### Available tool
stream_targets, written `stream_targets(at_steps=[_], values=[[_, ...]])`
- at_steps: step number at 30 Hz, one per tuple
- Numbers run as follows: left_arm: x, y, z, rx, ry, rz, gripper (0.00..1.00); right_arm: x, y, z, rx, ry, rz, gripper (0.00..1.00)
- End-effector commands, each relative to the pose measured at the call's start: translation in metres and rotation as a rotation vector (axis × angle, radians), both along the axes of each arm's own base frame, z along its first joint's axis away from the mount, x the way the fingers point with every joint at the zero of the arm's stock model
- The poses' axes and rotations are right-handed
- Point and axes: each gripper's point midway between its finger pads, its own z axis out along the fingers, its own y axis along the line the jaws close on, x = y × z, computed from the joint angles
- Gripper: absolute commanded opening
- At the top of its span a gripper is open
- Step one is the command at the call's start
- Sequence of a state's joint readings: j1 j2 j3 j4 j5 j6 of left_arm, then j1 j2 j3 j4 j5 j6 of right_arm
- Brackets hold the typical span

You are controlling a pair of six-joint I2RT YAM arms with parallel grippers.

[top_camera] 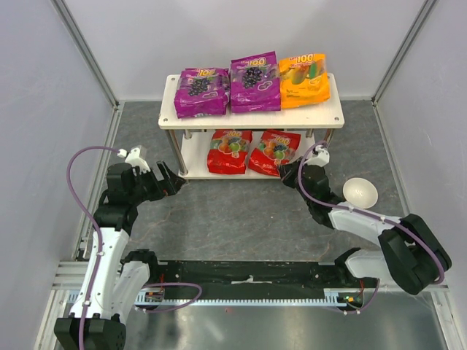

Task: Place and organize the candy bags onto the shelf

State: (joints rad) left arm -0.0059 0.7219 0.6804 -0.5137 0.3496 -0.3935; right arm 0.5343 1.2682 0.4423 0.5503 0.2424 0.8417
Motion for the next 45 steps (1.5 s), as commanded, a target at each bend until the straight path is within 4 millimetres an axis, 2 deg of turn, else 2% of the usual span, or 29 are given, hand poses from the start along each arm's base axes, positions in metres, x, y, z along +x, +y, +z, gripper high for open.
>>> stream_targets(at_steps=[1,6,17,35,45], values=[[0.005,-0.004,0.011,-0.031,-0.039,-0.006,0.99,0.010,0.013,0.018,-0.098,-0.051,0.104,0.01],[0.005,-0.004,0.011,-0.031,-0.038,-0.009,0.99,0.011,0.025,0.016,-0.165,-0.044,0.231,0.00],[0.005,-0.004,0.011,-0.031,-0.038,-0.009,0.99,0.016,0.023,0.002,-0.260,-0.027,0.352,0.00],[0.006,-0.003,0.009,-0.030,-0.032,-0.005,0.99,0.027,0.001,-0.002,-0.358,-0.015,0.360,0.00],[0.006,-0.003,0.009,-0.030,-0.030,-0.005,0.99,0.031,-0.002,-0.009,-0.365,-0.004,0.374,0.00]])
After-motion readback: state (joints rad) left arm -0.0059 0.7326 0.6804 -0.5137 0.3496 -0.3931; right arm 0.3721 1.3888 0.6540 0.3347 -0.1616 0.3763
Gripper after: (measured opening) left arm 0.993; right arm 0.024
